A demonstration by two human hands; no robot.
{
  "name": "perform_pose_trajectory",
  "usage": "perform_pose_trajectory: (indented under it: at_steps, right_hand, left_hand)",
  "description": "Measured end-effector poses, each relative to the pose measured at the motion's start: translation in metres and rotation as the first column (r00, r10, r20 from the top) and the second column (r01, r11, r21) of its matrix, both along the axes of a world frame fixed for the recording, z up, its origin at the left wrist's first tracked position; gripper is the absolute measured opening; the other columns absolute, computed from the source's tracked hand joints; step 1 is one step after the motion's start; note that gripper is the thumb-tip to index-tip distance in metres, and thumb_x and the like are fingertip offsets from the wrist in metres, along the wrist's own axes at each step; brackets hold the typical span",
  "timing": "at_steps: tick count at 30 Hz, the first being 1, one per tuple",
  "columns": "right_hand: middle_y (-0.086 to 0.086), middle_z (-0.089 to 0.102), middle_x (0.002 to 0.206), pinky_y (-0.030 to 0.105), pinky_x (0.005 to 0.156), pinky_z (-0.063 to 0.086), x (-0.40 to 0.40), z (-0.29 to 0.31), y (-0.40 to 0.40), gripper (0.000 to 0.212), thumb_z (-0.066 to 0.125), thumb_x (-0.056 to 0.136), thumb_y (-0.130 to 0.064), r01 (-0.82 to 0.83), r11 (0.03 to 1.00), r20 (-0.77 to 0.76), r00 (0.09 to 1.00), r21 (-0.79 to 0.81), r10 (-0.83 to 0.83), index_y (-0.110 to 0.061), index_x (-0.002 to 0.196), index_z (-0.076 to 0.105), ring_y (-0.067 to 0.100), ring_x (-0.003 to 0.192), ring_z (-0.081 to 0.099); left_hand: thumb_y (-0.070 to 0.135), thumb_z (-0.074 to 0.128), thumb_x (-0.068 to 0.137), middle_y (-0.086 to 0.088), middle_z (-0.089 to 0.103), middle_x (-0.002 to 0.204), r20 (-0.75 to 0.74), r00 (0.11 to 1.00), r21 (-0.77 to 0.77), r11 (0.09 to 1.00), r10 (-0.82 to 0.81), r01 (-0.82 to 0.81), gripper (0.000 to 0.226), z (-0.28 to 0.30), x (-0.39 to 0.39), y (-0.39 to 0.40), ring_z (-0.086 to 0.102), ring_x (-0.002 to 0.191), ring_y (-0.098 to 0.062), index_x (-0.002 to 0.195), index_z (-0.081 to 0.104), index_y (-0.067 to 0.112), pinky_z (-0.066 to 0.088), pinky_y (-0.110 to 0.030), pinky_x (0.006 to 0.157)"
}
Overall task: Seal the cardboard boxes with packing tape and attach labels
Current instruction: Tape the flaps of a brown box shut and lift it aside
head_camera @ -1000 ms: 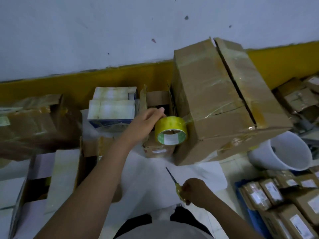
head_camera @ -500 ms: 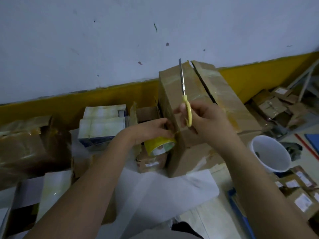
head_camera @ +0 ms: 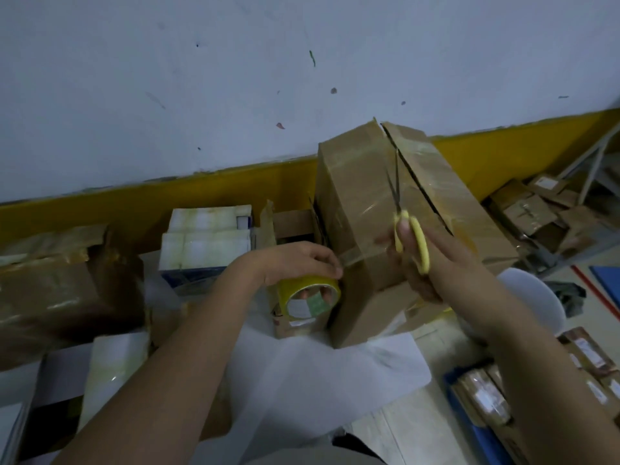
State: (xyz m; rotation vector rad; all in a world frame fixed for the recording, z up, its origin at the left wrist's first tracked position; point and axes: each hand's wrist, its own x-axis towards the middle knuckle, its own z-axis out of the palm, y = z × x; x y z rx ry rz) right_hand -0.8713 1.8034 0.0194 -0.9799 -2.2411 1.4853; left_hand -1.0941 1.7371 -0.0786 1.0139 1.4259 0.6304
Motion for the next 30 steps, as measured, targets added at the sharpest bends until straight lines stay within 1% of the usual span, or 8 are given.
perform_pose_trajectory:
  at_steps: [3,6,9,11,14,20,24,30]
  right_hand:
    - [0.012,0.057,0.076,0.017,0.053,0.038,0.028,-0.008,-0.035,0.084,0.038,0.071,-0.088,-0.139,0.989,0.197,0.970,-0.042,0.145,-0.012,0.093,0.065,0.001,0.052,0.043]
    - [0.012,0.058,0.078,0.019,0.056,0.034,0.028,-0.034,-0.051,0.093,0.032,0.078,-0.090,-0.143,0.988,0.414,0.897,-0.060,0.155,-0.004,0.094,0.065,0.000,0.050,0.042]
    - [0.011,0.060,0.075,0.019,0.052,0.032,0.019,-0.051,-0.050,0.098,0.031,0.076,-0.087,-0.077,0.996,0.474,0.876,-0.041,0.087,0.002,0.095,0.066,0.001,0.043,0.042]
    - [0.005,0.060,0.072,0.018,0.046,0.033,0.013,-0.058,-0.046,0.093,0.033,0.076,-0.081,-0.014,0.997,0.453,0.890,-0.076,0.047,0.003,0.095,0.067,0.002,0.039,0.040]
    - [0.000,0.060,0.066,0.019,0.042,0.032,0.003,-0.066,-0.045,0.084,0.040,0.076,-0.080,0.094,0.979,0.391,0.920,-0.179,-0.017,-0.002,0.086,0.069,0.004,0.038,0.038]
    - [0.003,0.056,0.058,0.015,0.045,0.030,-0.008,-0.079,-0.046,0.072,0.052,0.089,-0.065,0.176,0.971,0.267,0.955,-0.161,-0.129,0.005,0.081,0.069,0.002,0.041,0.040]
    - [0.007,0.060,0.056,0.011,0.041,0.031,-0.006,-0.076,-0.048,0.054,0.057,0.094,-0.049,0.184,0.968,0.186,0.971,-0.169,-0.152,-0.002,0.076,0.074,0.002,0.038,0.041]
    - [-0.002,0.060,0.049,0.021,0.042,0.039,0.002,-0.086,-0.049,0.043,0.060,0.095,-0.043,0.150,0.989,0.202,0.969,-0.018,-0.143,-0.018,0.061,0.071,0.006,0.038,0.041]
  left_hand:
    - [0.026,0.062,0.098,-0.013,0.073,0.093,0.107,0.993,0.006,0.999,0.042,-0.042,0.009,-0.006,-0.003,-0.004,0.065,0.080,-0.022,0.099,0.066,0.018,0.050,-0.032,0.064]
    - [0.025,0.064,0.094,-0.011,0.072,0.093,0.128,0.990,0.034,0.997,0.062,-0.067,0.006,-0.012,-0.003,-0.006,0.065,0.082,-0.022,0.094,0.068,0.021,0.053,-0.035,0.069]
    - [0.021,0.061,0.098,-0.011,0.071,0.088,0.112,0.991,0.042,0.996,0.079,-0.084,0.006,-0.009,-0.001,-0.008,0.064,0.065,-0.014,0.097,0.066,0.017,0.051,-0.028,0.055]
    - [0.020,0.060,0.099,-0.011,0.071,0.086,0.118,0.989,0.046,0.994,0.092,-0.098,0.006,-0.007,-0.001,-0.010,0.062,0.059,-0.012,0.098,0.065,0.016,0.049,-0.026,0.050]
    - [0.022,0.063,0.097,-0.009,0.070,0.094,0.098,0.986,0.042,0.990,0.134,-0.138,0.006,-0.008,-0.001,-0.013,0.065,0.073,-0.017,0.094,0.069,0.022,0.051,-0.027,0.053]
    - [0.020,0.060,0.098,-0.005,0.065,0.100,0.070,0.979,0.019,0.981,0.190,-0.192,0.006,-0.008,0.004,-0.018,0.063,0.082,-0.018,0.097,0.066,0.021,0.053,-0.025,0.053]
    - [0.021,0.064,0.096,-0.008,0.070,0.097,0.067,0.978,0.027,0.979,0.198,-0.200,0.004,-0.010,0.003,-0.017,0.067,0.091,-0.027,0.094,0.068,0.021,0.054,-0.029,0.057]
    - [0.015,0.061,0.097,-0.015,0.074,0.086,0.028,0.988,0.000,0.989,0.150,-0.150,0.003,-0.006,0.003,-0.017,0.065,0.061,-0.014,0.097,0.064,0.012,0.050,-0.026,0.052]
